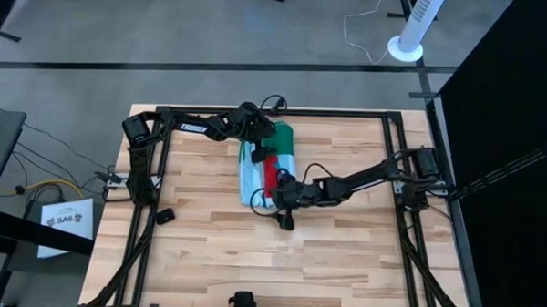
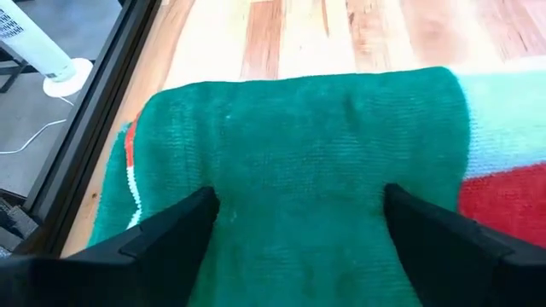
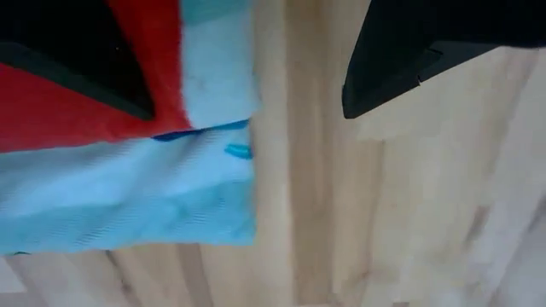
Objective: Roll towel
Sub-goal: Roll the multicolor dinosaur print towel
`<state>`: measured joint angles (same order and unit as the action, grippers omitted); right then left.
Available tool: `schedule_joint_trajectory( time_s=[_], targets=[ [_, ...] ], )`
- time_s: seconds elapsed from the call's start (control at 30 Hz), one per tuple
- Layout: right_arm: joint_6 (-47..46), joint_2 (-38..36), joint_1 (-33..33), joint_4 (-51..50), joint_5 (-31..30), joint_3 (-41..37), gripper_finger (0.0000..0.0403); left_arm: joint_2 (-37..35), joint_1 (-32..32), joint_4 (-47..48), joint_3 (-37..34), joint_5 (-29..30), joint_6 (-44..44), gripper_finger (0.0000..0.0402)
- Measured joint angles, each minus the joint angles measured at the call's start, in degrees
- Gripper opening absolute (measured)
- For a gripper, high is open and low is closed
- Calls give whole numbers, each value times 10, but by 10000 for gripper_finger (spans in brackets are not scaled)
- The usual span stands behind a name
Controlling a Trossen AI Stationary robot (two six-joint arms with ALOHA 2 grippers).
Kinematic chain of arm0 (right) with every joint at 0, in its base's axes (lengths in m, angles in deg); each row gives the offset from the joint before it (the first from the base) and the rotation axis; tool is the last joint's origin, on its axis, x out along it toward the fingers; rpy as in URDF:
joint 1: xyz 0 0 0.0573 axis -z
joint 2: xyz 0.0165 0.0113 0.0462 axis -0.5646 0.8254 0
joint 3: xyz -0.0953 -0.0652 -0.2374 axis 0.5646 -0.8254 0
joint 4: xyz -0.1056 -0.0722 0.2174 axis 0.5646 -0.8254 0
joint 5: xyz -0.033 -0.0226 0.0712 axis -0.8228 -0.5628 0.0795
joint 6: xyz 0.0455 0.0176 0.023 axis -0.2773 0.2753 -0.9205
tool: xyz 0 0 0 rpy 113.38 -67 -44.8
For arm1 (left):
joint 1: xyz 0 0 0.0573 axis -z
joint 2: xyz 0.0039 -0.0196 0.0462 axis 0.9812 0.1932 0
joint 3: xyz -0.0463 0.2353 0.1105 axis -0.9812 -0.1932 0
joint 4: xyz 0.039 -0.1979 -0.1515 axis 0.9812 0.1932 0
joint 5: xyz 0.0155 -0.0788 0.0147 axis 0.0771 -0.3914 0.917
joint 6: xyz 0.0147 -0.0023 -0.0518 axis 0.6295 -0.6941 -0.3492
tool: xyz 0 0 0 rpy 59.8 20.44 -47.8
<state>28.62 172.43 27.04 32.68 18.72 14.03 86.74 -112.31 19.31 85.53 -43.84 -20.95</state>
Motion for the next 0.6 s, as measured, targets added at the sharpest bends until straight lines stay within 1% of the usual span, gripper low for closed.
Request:
schedule_joint_trajectory(
  time_s=[0.13,0.2,0.27,0.4,0.6],
  targets=[
    [34,-48,0,-13,40,-1,354,0,0,0,0,17,-5,324],
    [55,-64,8,-15,40,-1,354,0,-1,-2,0,24,-5,324],
    [70,-65,21,-16,29,0,354,0,0,-3,0,27,-5,324],
    [94,-35,45,-12,20,-1,354,0,1,-3,0,27,-7,324],
    [119,9,59,39,15,0,354,0,1,-2,0,25,-11,324]
  ],
)
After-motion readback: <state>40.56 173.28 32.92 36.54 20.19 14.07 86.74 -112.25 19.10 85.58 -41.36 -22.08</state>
